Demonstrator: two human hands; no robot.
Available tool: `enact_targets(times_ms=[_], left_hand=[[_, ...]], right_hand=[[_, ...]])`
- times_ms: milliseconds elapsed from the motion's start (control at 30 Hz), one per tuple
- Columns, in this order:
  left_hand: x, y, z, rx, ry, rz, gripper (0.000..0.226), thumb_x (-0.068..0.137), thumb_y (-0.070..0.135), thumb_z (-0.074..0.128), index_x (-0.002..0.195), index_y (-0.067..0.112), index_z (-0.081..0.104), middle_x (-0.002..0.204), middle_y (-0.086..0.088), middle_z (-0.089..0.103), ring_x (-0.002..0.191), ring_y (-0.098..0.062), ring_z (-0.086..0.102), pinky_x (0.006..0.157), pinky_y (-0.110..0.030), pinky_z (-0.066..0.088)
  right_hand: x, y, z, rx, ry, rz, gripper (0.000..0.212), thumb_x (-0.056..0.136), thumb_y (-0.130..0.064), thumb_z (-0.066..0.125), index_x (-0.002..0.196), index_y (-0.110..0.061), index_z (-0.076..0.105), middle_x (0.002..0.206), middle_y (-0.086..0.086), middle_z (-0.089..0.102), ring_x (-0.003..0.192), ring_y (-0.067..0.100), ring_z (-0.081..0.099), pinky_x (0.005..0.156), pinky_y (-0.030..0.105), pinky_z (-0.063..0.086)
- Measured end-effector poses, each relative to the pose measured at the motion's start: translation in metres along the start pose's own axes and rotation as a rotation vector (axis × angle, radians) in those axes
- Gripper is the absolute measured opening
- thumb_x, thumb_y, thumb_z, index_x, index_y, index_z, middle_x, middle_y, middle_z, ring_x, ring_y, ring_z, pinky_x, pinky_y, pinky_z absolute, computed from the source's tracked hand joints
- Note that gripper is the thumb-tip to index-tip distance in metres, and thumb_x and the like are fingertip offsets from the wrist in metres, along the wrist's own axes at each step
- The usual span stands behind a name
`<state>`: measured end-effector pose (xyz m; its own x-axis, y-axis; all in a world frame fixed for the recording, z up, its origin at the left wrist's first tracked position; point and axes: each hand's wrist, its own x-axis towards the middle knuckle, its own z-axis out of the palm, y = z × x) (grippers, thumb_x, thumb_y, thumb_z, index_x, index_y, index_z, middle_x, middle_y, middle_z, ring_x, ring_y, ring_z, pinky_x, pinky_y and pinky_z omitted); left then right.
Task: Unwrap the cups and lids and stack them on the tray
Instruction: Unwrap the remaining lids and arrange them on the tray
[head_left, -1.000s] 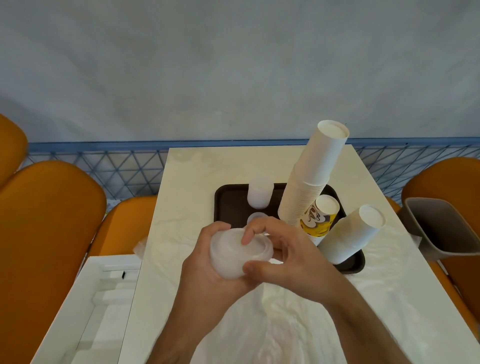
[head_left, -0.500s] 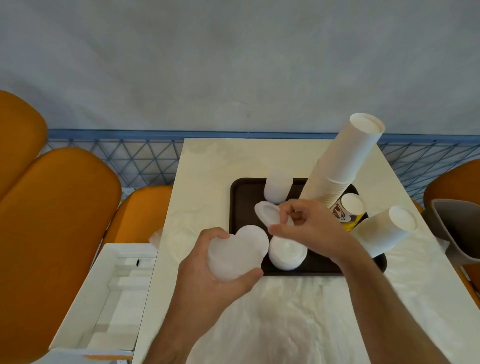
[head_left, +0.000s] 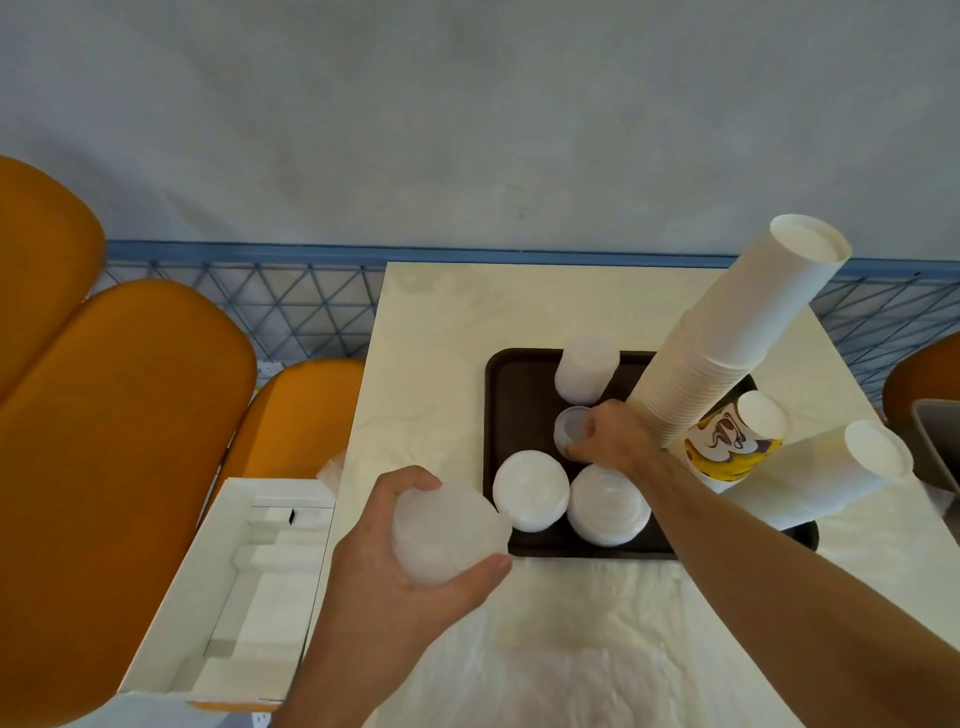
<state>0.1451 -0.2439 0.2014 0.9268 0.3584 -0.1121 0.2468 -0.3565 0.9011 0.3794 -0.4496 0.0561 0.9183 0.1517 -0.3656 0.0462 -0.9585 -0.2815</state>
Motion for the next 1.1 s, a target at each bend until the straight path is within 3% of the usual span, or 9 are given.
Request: enact_targets(times_ms=[233,400,667,800,900,1033,1100], left_hand=[[0.003,0.0,-0.006,0.015,0.005,-0.014,0.076,0.039,0.061,0.076,0.107,0.044,0.045,0.098,0.055,0.034,0.097,0.031,0.034,0.063,0.008,0.035],[0.004,-0.001,-0.008,0.034,0.005,-0.014,0.077,0.038,0.062,0.075,0.107,0.043,0.045,0.096,0.056,0.033,0.099,0.031,0.032,0.064,0.009,0.035],[0.001,-0.002,-0.01,0.061,-0.001,-0.02,0.077,0.041,0.06,0.078,0.108,0.043,0.045,0.1,0.053,0.034,0.101,0.028,0.034,0.065,0.004,0.041],[0.0,-0.001,-0.01,0.074,-0.001,-0.026,0.077,0.04,0.062,0.076,0.107,0.044,0.044,0.099,0.054,0.033,0.101,0.028,0.033,0.063,0.002,0.042],[0.0,-0.001,-0.01,0.071,-0.005,-0.033,0.076,0.04,0.062,0.076,0.107,0.044,0.044,0.098,0.053,0.033,0.102,0.027,0.033,0.063,0.003,0.041],[0.0,-0.001,-0.009,0.092,-0.011,-0.031,0.078,0.04,0.064,0.075,0.108,0.046,0.043,0.097,0.055,0.031,0.102,0.027,0.033,0.061,-0.001,0.041],[0.0,-0.001,-0.009,0.086,-0.012,-0.018,0.077,0.039,0.064,0.075,0.107,0.045,0.043,0.097,0.055,0.031,0.102,0.028,0.032,0.062,0.001,0.041]], right_hand=[[0.005,-0.005,-0.005,-0.079,-0.101,0.051,0.03,0.076,-0.038,0.083,0.087,-0.018,0.064,0.089,0.003,0.07,0.086,0.02,0.068,0.076,0.031,0.059],[0.008,-0.008,-0.011,-0.154,-0.184,0.098,0.047,0.078,-0.037,0.085,0.115,-0.014,0.065,0.11,0.004,0.069,0.098,0.019,0.067,0.085,0.031,0.059],[0.007,-0.013,-0.008,-0.226,-0.124,0.059,0.066,0.071,-0.053,0.086,0.118,-0.014,0.063,0.108,0.003,0.063,0.094,0.019,0.065,0.08,0.03,0.059],[0.007,-0.013,-0.007,-0.232,-0.167,0.109,0.062,0.079,-0.048,0.082,0.125,-0.013,0.06,0.102,0.002,0.06,0.098,0.019,0.066,0.084,0.03,0.058],[0.008,-0.011,-0.007,-0.238,-0.188,0.123,0.061,0.08,-0.044,0.082,0.127,-0.013,0.06,0.111,0.004,0.063,0.099,0.019,0.065,0.085,0.03,0.058],[0.01,-0.013,-0.006,-0.243,-0.166,0.112,0.067,0.077,-0.041,0.085,0.131,-0.012,0.057,0.124,0.006,0.058,0.101,0.02,0.063,0.08,0.027,0.055],[0.012,-0.014,-0.005,-0.212,-0.143,0.1,0.071,0.074,-0.041,0.087,0.131,-0.01,0.056,0.121,0.007,0.057,0.094,0.018,0.06,0.074,0.026,0.051]])
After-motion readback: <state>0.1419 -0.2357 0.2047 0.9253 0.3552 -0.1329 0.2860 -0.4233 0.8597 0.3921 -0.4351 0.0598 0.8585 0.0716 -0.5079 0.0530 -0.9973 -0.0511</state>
